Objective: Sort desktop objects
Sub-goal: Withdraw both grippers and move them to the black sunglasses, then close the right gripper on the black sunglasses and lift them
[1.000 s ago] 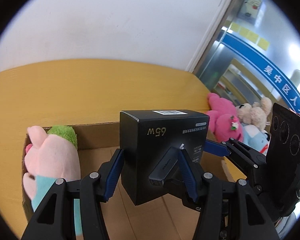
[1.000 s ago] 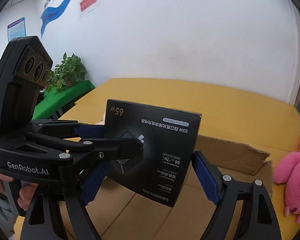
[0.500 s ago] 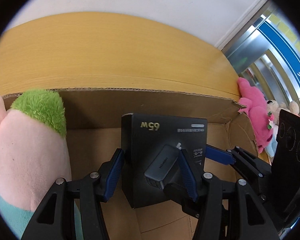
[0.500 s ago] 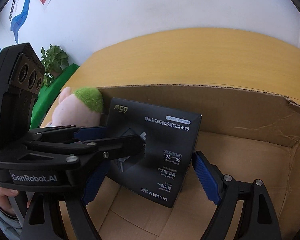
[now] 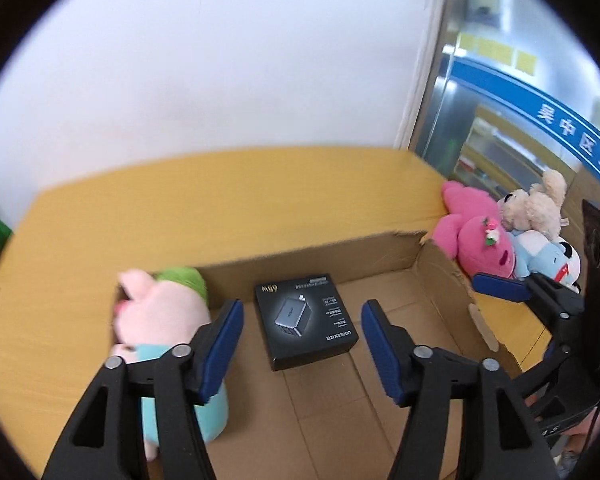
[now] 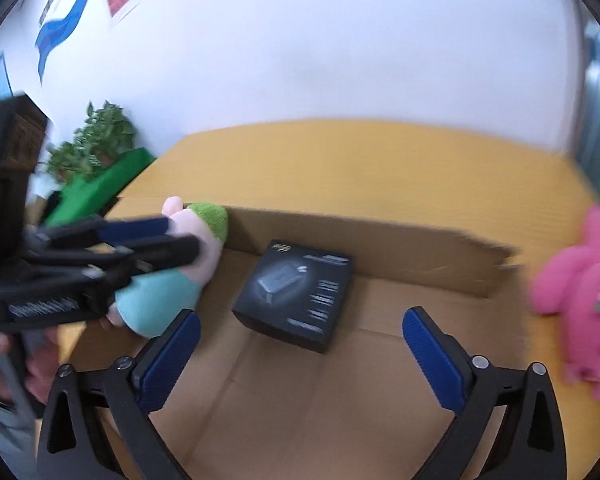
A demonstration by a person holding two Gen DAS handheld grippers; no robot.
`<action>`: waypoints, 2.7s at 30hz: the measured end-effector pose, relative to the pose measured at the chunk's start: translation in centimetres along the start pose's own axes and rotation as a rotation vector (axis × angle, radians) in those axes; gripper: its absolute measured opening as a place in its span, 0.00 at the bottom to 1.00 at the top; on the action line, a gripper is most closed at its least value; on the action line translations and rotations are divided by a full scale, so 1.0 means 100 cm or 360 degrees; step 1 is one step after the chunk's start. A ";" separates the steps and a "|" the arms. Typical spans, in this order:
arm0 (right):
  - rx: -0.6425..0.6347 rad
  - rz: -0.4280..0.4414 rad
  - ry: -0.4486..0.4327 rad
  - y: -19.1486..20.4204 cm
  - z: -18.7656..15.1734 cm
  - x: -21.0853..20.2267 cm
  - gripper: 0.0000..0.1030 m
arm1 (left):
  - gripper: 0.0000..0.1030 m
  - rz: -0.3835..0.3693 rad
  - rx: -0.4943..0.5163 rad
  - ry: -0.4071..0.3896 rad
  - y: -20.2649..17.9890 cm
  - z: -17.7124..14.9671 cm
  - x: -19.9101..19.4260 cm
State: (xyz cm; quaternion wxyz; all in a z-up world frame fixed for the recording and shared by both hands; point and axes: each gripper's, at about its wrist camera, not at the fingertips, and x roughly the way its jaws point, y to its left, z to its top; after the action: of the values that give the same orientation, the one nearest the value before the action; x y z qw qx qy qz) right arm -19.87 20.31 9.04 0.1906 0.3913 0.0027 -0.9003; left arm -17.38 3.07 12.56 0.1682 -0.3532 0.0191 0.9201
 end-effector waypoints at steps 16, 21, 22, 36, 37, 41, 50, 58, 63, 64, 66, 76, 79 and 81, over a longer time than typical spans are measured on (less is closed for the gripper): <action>-0.0107 -0.0284 -0.0432 0.077 -0.105 -0.196 1.00 | 0.80 0.0147 0.0028 -0.0441 -0.081 -0.136 -0.181; -0.0134 -0.0271 -0.0432 0.090 -0.130 -0.218 1.00 | 0.80 0.0155 -0.0077 -0.0415 -0.091 -0.164 -0.192; -0.0137 -0.0265 -0.0429 0.091 -0.134 -0.220 1.00 | 0.80 0.0148 -0.0097 -0.0413 -0.092 -0.169 -0.195; -0.0047 -0.0177 -0.0309 0.086 -0.198 -0.223 1.00 | 0.80 0.0123 -0.0116 -0.0248 -0.086 -0.210 -0.200; -0.0029 -0.0172 -0.0280 0.082 -0.203 -0.221 1.00 | 0.80 0.0111 -0.0131 -0.0218 -0.082 -0.215 -0.197; 0.0034 -0.0102 -0.0177 0.069 -0.228 -0.209 1.00 | 0.80 0.0088 -0.0185 -0.0087 -0.070 -0.231 -0.185; -0.0166 0.0319 0.0152 0.111 -0.280 -0.159 0.99 | 0.80 0.0031 -0.0444 0.0208 -0.028 -0.277 -0.160; -0.0401 0.0663 0.0353 0.176 -0.293 -0.119 0.75 | 0.79 -0.0088 -0.0679 0.0322 -0.001 -0.308 -0.154; -0.0462 0.0754 0.0478 0.194 -0.293 -0.094 0.30 | 0.67 -0.0207 -0.0801 0.0398 0.010 -0.321 -0.136; -0.0474 0.0754 0.0500 0.197 -0.293 -0.090 0.29 | 0.64 -0.0244 -0.0824 0.0414 0.011 -0.323 -0.132; -0.0502 0.0754 0.0527 0.203 -0.294 -0.087 0.27 | 0.57 -0.0283 -0.0847 0.0432 0.012 -0.326 -0.126; -0.0502 0.0735 0.0639 0.215 -0.304 -0.075 0.18 | 0.20 -0.0409 -0.0909 0.0510 0.014 -0.334 -0.103; -0.0481 0.0742 0.0608 0.215 -0.306 -0.079 0.17 | 0.19 -0.0427 -0.0932 0.0494 0.018 -0.336 -0.104; -0.0467 0.0752 0.0598 0.212 -0.307 -0.080 0.16 | 0.18 -0.0423 -0.0916 0.0477 0.018 -0.336 -0.104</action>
State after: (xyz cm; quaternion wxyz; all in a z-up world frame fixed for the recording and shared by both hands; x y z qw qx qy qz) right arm 14.01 8.12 -3.53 0.4444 0.5087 0.0766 -0.7334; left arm 10.89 -6.85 -5.89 0.1752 -0.5168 -0.2628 0.7957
